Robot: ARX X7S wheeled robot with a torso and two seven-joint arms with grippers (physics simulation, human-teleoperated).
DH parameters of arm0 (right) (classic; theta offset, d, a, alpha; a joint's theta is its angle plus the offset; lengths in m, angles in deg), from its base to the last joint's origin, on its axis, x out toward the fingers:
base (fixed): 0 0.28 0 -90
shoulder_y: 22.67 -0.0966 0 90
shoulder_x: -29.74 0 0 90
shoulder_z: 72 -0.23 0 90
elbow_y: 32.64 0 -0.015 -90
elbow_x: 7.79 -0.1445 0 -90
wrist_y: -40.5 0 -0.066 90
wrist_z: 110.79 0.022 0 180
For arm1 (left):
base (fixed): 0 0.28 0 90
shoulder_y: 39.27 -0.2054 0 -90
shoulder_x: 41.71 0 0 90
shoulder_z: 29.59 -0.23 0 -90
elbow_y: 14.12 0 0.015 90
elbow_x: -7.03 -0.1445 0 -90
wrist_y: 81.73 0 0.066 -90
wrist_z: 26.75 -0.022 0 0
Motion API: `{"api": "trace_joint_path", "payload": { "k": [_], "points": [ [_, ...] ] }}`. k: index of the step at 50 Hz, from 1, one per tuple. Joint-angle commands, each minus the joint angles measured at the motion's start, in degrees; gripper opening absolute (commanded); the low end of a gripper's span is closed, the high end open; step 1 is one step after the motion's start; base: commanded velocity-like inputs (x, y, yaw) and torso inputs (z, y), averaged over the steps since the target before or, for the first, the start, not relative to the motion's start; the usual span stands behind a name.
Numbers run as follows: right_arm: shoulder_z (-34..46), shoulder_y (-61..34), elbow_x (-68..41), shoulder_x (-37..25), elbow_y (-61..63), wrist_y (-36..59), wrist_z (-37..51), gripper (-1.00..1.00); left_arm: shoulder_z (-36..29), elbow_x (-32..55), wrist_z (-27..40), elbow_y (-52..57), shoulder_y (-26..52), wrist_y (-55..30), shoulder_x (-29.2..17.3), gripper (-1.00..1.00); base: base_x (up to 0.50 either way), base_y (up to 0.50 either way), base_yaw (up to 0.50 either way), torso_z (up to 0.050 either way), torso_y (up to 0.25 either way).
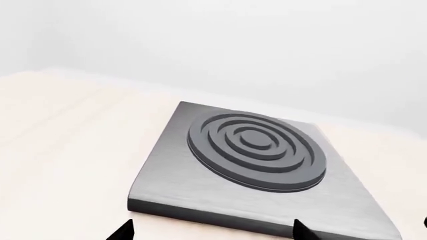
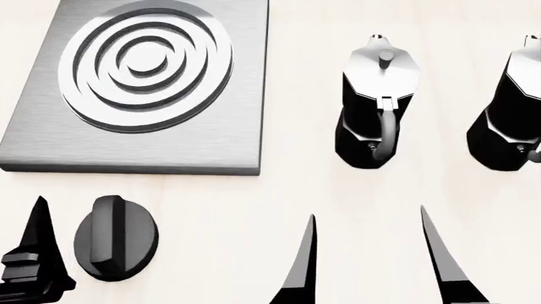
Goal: Turn off the stove.
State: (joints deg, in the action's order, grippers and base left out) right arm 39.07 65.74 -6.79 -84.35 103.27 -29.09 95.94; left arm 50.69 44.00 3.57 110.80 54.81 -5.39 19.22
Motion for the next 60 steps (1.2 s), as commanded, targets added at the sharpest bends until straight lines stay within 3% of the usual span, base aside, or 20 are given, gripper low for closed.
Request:
{"api": "trace_joint_path", "payload": {
  "k": [1, 60],
  "points": [
    [-1.32, -2.34, 1.37, 0.81, 0.97, 2.05, -1.99, 1.0, 2.13, 1.74, -1.78, 2.08, 0.21, -0.78, 0.46, 1.0, 0.0, 0.0, 0.0, 0.0, 0.0],
    [-1.97, -10.44, 0.1, 0.71, 3.58, 8.16, -4.0, 1.0, 3.5, 4.78, 0.86, 6.89, 3.29, -1.57, -0.71, 1.0, 0.0, 0.0, 0.0, 0.0, 0.0]
  ]
}}
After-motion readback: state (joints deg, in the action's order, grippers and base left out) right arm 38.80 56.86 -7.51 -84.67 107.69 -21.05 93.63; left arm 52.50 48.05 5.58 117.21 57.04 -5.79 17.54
